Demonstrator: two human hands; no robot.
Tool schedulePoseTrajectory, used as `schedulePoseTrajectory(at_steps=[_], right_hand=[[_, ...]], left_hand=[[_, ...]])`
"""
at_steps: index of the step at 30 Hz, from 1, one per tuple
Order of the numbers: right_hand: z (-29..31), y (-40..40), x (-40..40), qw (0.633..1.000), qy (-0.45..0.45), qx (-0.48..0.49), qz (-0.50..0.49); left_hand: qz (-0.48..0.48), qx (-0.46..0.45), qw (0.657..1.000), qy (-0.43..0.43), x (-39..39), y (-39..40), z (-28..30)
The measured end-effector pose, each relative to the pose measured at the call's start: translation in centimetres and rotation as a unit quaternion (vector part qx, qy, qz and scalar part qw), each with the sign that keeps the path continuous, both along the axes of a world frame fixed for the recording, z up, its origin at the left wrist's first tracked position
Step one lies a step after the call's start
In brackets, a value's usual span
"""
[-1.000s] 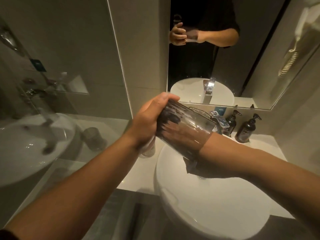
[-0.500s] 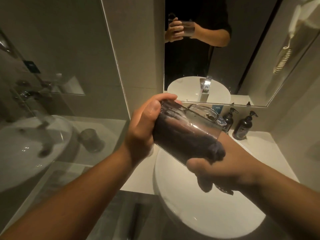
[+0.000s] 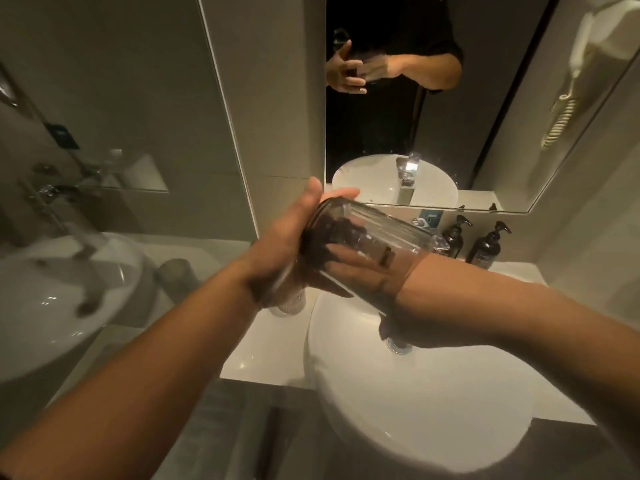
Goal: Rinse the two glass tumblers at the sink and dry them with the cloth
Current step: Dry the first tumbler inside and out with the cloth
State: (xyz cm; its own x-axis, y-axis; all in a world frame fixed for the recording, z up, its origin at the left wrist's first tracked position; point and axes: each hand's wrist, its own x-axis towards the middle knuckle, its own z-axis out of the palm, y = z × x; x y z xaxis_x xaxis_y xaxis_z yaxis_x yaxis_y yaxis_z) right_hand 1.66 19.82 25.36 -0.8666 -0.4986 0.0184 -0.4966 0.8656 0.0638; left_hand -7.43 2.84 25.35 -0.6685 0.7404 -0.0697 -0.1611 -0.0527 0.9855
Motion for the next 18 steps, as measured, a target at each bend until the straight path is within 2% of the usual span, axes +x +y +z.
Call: schedulePoseTrajectory(at_steps=[2,5,7,9,11,13,16,18], right_hand=[[-0.7,-0.4,-0.2,1.000,-0.014,0.014,-0.010],[-0.2,-0.3,-0.1,0.996,-0.033,-0.085,-0.006],[0.1,-0.6,0.3,0.991,-0.048,-0.122,0.018],[0.3,-0.4,0.8,0.975,-0.078,-0.208,0.013],[0.5,-0.2,1.3,0.932,-0.123,-0.338,-0.031],[0.6,-0.1,1.9,0.855,-0.189,-0.479,-0.062],[0.7,-0.2,2.2,0.795,-0.194,-0.574,-0.018],[0.4,-0.2,2.4,0.724,-0.234,-0.648,-0.008]], left_hand=[[0.029,-0.019,0.999,0.021,-0.1,0.5,0.0],[0.083,0.010,0.995,0.050,0.2,1.2,-0.8],[0.107,0.032,0.993,0.046,0.4,1.5,-1.5],[0.114,0.056,0.991,0.036,0.6,1.7,-1.9],[0.123,0.065,0.989,0.057,0.6,1.8,-2.2],[0.129,0.081,0.985,0.086,0.5,1.8,-2.3],[0.119,0.129,0.976,0.130,0.6,1.6,-2.6],[0.117,0.145,0.970,0.158,0.8,1.6,-2.9]])
